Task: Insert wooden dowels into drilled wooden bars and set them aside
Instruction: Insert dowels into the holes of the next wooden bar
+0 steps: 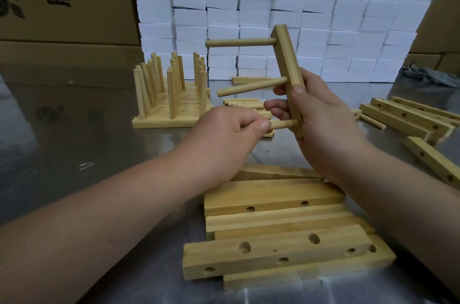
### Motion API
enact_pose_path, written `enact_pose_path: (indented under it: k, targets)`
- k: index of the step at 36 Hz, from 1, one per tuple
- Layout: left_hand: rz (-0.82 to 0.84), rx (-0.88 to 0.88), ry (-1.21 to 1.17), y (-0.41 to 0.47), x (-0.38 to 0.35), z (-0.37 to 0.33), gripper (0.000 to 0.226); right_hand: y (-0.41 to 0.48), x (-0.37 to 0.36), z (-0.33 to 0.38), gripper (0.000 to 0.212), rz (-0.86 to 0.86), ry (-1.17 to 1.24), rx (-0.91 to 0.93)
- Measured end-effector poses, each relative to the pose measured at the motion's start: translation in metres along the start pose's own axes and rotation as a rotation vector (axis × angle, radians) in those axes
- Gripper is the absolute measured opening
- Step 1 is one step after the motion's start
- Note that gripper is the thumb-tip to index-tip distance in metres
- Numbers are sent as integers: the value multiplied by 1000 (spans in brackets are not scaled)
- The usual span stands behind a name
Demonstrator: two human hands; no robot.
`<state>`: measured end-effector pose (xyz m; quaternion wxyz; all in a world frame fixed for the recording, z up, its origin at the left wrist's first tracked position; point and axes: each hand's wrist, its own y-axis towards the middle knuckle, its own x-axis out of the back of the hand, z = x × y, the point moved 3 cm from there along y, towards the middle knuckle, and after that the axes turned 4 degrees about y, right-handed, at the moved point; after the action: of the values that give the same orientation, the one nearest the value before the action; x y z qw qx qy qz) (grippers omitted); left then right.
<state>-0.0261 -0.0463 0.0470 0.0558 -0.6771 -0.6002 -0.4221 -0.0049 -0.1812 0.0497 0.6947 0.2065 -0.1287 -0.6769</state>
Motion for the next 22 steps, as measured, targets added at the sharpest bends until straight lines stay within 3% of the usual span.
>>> enact_pose_path:
  k: [3, 8, 12, 15, 18, 22]
  targets:
    - [23, 55, -69, -1, 1, 2, 38, -1, -1, 1, 27, 1, -9, 20]
    - [6, 77, -45, 2, 0, 3, 38, 0, 2, 0, 29, -2, -3, -20]
    - [47, 100, -76, 2, 5, 6, 48, 4, 3, -8, 42, -86, -72, -105]
    - [7, 123, -133, 3, 11, 13, 44, 11, 12, -8, 47, -183, 3, -189]
    - [-112, 178, -191, 8, 19, 24, 37, 15, 25, -3, 29, -247, 233, -283]
    - [-200, 238, -73, 16, 22, 43, 19, 13, 31, 0, 27, -118, 342, -485]
